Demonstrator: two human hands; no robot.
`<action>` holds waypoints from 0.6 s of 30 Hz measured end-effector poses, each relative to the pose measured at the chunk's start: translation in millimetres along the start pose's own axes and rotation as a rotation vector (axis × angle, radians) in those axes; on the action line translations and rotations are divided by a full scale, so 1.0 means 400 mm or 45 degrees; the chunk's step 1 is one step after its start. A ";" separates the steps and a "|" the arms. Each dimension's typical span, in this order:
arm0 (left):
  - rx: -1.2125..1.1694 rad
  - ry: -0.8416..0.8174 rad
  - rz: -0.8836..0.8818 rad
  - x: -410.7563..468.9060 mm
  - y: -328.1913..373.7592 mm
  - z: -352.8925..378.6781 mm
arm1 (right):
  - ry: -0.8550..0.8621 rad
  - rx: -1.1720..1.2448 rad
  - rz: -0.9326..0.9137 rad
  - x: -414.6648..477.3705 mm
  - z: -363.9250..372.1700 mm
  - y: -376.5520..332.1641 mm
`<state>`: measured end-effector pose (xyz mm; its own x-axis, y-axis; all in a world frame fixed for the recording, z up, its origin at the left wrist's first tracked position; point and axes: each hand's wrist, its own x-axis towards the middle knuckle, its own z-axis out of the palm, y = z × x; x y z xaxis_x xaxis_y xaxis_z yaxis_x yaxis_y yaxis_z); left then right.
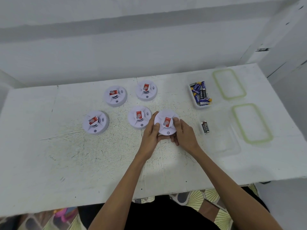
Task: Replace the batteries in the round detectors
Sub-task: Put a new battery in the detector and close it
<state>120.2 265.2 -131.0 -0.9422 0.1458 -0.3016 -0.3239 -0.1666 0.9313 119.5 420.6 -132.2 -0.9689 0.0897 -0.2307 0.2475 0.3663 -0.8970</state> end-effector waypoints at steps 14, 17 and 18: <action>0.001 -0.008 0.023 -0.004 0.006 0.005 | 0.017 -0.013 -0.009 0.001 0.003 0.001; 0.002 -0.009 0.021 -0.002 0.005 0.003 | 0.009 -0.008 -0.010 0.002 0.003 0.003; 0.003 -0.009 0.021 -0.002 0.004 0.003 | 0.007 -0.012 -0.009 0.001 0.003 0.004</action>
<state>120.6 265.9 -129.0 -0.9468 0.1497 -0.2848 -0.3081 -0.1664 0.9367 119.3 419.9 -134.2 -0.9706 0.0920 -0.2225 0.2408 0.3756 -0.8950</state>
